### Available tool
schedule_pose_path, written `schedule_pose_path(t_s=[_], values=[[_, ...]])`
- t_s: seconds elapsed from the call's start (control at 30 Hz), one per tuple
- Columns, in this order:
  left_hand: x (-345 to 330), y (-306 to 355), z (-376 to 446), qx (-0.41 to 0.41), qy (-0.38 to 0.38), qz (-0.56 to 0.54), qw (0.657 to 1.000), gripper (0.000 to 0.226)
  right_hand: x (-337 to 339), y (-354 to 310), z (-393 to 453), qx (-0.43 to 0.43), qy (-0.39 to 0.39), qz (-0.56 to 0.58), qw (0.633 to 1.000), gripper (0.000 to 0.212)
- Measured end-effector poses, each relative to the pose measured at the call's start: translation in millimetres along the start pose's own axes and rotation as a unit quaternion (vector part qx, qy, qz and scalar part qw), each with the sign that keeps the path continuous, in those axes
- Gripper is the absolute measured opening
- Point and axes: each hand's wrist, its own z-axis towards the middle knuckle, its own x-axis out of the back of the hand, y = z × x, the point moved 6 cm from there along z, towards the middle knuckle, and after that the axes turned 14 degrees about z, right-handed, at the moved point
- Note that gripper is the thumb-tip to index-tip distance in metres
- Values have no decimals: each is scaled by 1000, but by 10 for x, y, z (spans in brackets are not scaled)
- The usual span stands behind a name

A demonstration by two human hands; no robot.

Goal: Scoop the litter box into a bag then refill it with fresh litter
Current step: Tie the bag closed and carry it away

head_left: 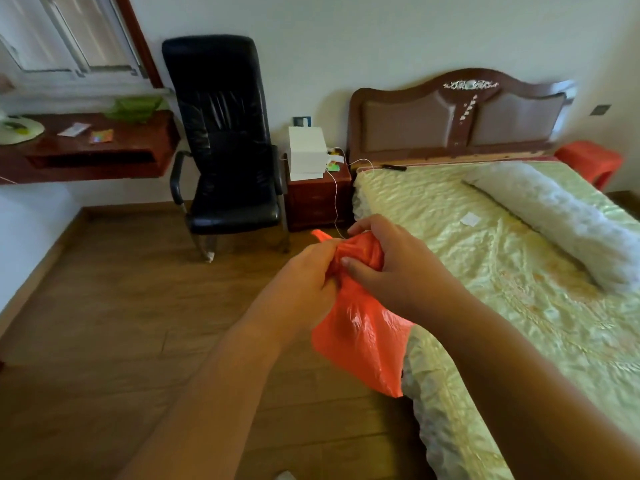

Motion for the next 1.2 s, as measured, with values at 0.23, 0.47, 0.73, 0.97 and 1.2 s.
schedule_pose_path(t_s=[0.23,0.47,0.73,0.97,1.2], values=[[374,-538,433,-12,-10,10,1000,41,-424,-74,576,-16,17,20,1000,43],[540,-919,968,9,-1,-13,1000,36,-597,-11,1305,-12,10,44,999,50],[536,-1252,1969,69,10,4,998,30,-548,418,2471,6,-40,18,999,32],[465,-1482,2888,105,41,-18,993,29,-425,823,3480,22,-91,12,996,31],[384,-1687,3648,123,45,-34,991,30,-315,1123,4253,16,-114,-4,993,31]])
